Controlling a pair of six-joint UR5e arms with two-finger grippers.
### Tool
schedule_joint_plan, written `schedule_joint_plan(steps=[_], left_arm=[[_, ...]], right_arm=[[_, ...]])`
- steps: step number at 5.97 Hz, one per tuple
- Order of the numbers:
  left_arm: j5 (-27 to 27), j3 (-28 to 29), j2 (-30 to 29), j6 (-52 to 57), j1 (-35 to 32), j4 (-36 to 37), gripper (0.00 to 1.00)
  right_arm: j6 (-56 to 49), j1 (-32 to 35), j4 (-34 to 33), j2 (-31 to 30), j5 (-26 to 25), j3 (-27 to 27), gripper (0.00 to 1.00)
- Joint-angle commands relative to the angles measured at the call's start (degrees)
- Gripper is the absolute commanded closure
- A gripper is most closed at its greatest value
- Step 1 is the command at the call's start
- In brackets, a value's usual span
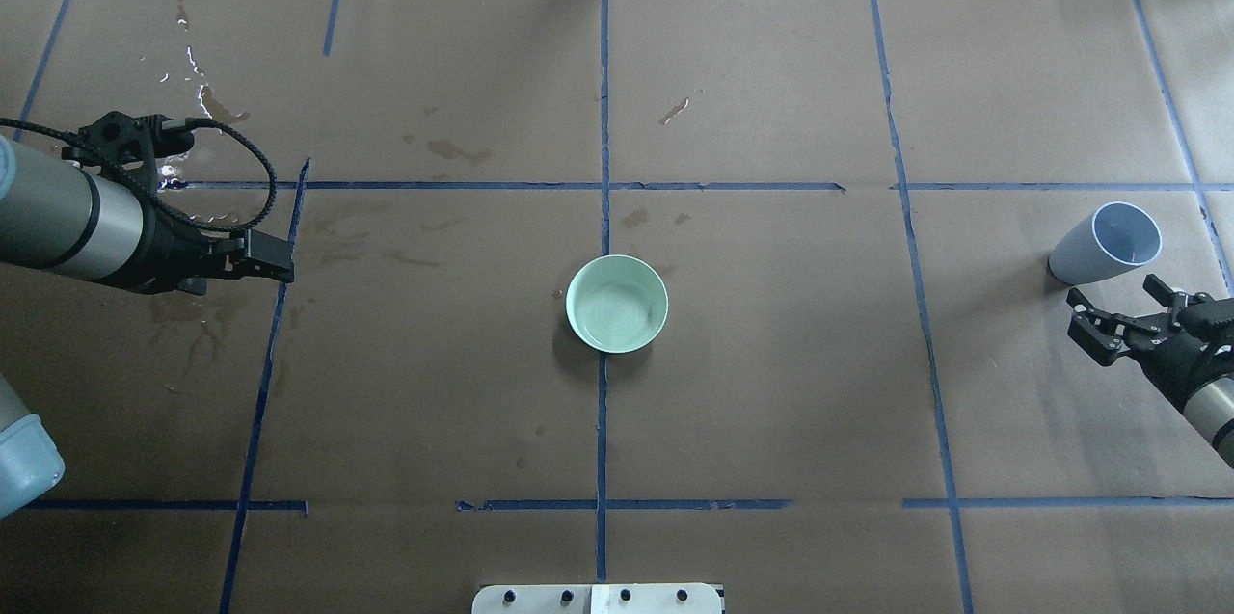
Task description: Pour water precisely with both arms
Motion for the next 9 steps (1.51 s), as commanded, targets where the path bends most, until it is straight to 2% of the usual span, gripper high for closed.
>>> schedule_joint_plan(steps=[1, 3, 8, 9], left_arm=[[0.0, -0.2, 0.0, 0.0, 0.0, 0.0, 0.00], [0.0, -0.8, 0.1, -0.1, 0.0, 0.1, 0.00], [0.1, -1.7, 1.0, -0.4, 0.0, 0.1, 0.00], [0.1, -2.3, 1.5, -0.4, 0.0, 0.1, 0.00]], right_arm=[[-0.6, 1.6, 0.5, 0.8, 0.0, -0.3, 0.00], [-0.7, 4.8, 0.4, 0.9, 0.2, -0.4, 0.00], [-0.7, 4.6, -0.1, 2.2, -0.2, -0.6, 0.00], [-0.7, 4.7, -0.1, 3.7, -0.1, -2.3, 0.00]])
